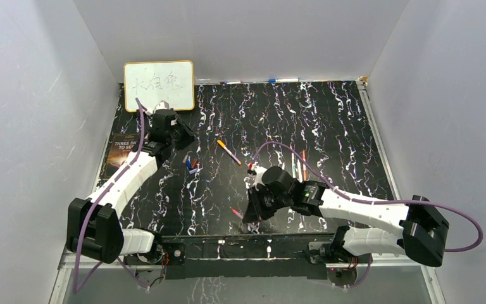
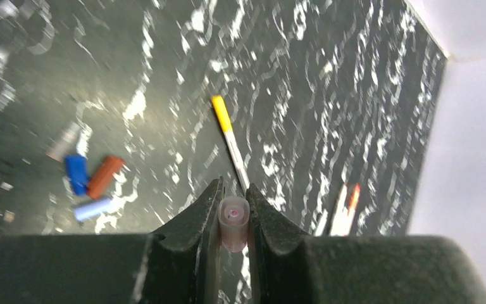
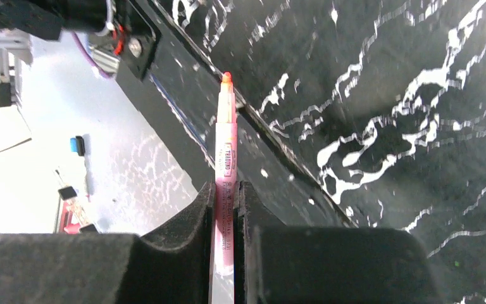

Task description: Open the pen caps

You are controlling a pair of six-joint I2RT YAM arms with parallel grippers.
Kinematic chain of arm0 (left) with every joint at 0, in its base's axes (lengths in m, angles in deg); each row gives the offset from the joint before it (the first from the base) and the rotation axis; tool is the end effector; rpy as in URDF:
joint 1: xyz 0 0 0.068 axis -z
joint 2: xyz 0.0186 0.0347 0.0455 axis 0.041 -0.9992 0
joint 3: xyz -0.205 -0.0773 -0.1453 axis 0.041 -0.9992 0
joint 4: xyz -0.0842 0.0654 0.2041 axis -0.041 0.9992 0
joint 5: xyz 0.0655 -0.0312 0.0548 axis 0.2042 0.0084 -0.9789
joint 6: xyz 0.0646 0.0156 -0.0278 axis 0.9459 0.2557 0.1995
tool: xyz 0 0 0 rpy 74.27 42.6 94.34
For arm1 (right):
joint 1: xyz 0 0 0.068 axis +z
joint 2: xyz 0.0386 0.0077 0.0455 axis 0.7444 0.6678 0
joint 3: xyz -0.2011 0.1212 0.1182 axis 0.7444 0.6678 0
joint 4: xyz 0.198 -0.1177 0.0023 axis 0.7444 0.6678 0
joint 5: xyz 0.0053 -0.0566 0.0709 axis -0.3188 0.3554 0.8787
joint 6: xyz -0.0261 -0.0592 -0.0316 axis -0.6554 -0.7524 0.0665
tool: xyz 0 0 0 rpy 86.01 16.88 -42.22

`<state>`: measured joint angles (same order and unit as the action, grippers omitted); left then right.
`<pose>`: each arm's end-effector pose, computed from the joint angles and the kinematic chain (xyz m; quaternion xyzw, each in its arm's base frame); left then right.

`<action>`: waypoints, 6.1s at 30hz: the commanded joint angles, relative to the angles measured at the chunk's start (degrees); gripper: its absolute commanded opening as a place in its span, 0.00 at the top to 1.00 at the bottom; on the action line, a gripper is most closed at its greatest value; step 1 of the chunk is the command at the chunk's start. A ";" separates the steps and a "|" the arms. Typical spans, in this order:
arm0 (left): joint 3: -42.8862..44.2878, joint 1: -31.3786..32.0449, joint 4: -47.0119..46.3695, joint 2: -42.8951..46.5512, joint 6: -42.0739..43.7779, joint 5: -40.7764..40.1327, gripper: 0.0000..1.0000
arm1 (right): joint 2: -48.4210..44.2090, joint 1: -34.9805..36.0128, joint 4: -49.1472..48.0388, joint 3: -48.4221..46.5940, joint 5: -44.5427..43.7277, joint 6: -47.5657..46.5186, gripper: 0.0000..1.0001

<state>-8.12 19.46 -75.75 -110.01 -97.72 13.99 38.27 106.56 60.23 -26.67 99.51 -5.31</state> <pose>0.2748 -0.0862 0.2663 -0.2312 0.8372 -0.2789 0.4096 0.1039 0.2037 0.2137 -0.2090 0.8851 0.3872 0.1516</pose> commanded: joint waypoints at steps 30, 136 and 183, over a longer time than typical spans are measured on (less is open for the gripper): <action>2.11 0.67 12.00 -16.27 17.11 -3.22 0.88 | 26.47 -23.90 1.35 -17.81 -32.87 -12.33 1.00; -14.57 19.25 -24.35 2.70 -19.14 2.44 0.07 | 12.59 -22.45 -9.25 -13.80 15.95 -4.58 1.00; -5.62 16.73 -19.86 -3.07 -14.50 3.83 0.96 | 15.32 -9.29 -12.41 -8.16 10.88 -2.15 1.00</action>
<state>-19.53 39.04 -92.32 -113.01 -113.41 17.29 60.02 92.33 51.05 -39.37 107.68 -8.68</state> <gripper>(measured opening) 0.149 0.098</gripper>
